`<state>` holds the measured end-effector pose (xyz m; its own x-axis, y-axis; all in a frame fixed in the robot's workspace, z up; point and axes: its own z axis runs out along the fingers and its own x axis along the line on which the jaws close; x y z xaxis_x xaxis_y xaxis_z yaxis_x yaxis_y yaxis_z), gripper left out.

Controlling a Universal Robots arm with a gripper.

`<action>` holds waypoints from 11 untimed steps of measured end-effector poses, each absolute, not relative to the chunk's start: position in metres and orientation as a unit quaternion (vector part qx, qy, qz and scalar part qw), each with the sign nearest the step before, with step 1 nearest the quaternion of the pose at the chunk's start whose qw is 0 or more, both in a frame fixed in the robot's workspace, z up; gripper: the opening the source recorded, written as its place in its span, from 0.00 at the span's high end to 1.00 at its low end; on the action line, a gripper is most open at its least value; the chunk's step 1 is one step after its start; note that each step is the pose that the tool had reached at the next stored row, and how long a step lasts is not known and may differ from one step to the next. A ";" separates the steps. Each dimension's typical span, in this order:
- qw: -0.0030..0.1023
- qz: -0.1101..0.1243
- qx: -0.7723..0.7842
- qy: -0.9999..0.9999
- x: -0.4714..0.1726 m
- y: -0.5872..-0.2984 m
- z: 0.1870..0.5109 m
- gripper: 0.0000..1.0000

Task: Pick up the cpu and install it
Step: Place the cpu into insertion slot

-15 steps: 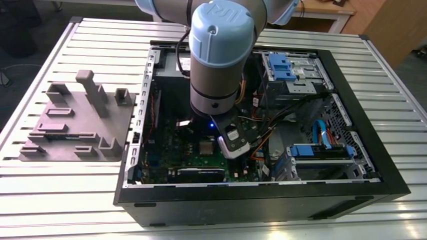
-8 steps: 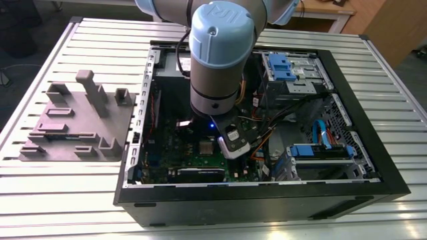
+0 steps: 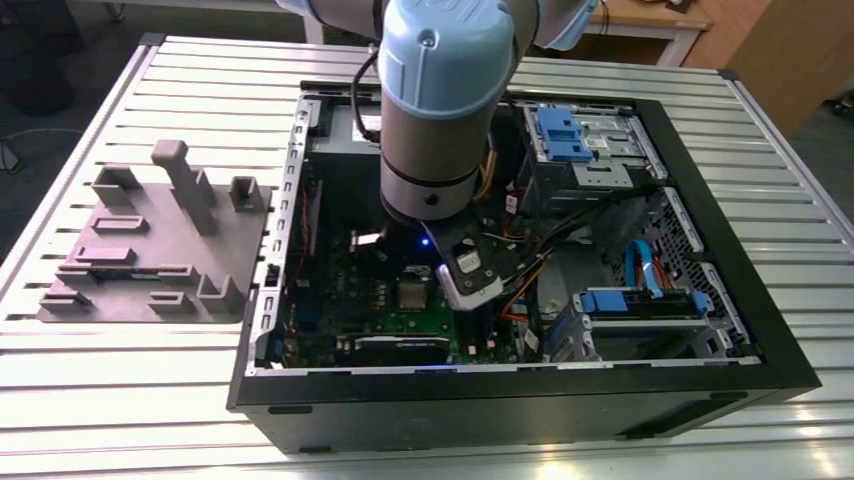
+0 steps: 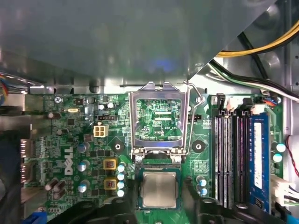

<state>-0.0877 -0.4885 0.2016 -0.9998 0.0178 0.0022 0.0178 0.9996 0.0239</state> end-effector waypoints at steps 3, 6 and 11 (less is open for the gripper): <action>0.002 -0.012 -0.009 -1.000 -0.088 -0.489 0.206 0.60; 0.003 -0.012 -0.009 -1.000 -0.088 -0.488 0.208 0.71; 0.004 -0.012 -0.009 -1.000 -0.088 -0.489 0.208 0.89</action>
<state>-0.0877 -0.4885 0.2080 -0.9998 0.0177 0.0075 0.0179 0.9996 0.0237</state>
